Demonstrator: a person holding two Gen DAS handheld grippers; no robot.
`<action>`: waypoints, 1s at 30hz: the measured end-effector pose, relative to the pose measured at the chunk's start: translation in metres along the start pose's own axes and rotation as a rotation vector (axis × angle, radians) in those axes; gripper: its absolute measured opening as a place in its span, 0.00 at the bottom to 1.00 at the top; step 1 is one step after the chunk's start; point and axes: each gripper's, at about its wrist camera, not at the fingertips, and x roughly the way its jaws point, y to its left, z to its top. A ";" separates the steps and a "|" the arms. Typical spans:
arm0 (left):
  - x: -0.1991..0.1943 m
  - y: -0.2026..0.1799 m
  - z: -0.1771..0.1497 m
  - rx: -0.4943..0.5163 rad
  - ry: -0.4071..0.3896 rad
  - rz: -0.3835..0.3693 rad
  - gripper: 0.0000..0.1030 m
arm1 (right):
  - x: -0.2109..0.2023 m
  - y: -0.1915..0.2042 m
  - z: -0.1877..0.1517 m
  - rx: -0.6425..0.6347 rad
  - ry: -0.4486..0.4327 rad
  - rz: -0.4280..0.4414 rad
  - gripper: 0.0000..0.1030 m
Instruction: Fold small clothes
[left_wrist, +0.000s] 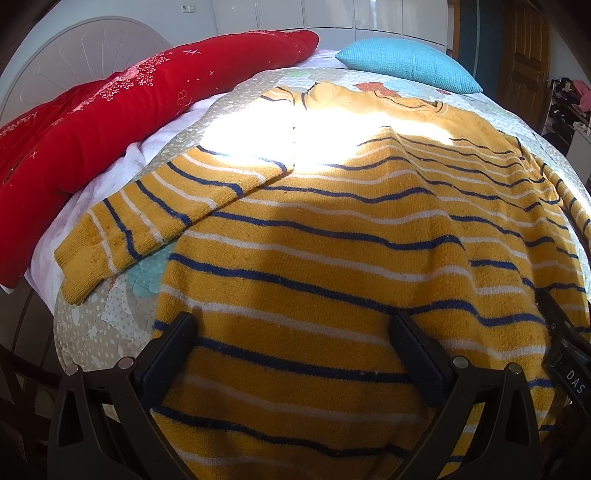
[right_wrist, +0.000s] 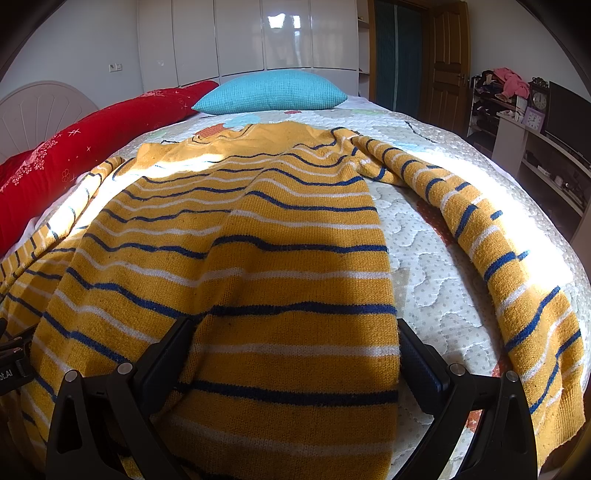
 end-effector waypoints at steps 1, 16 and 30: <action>-0.001 0.001 0.000 0.001 0.002 -0.003 1.00 | 0.000 0.000 0.000 0.000 0.000 0.000 1.00; -0.026 0.064 0.001 -0.112 -0.024 0.041 1.00 | 0.003 -0.001 -0.001 -0.023 -0.003 -0.017 1.00; -0.001 0.192 0.002 -0.445 0.018 -0.056 0.62 | 0.003 0.000 -0.004 -0.032 -0.018 -0.027 1.00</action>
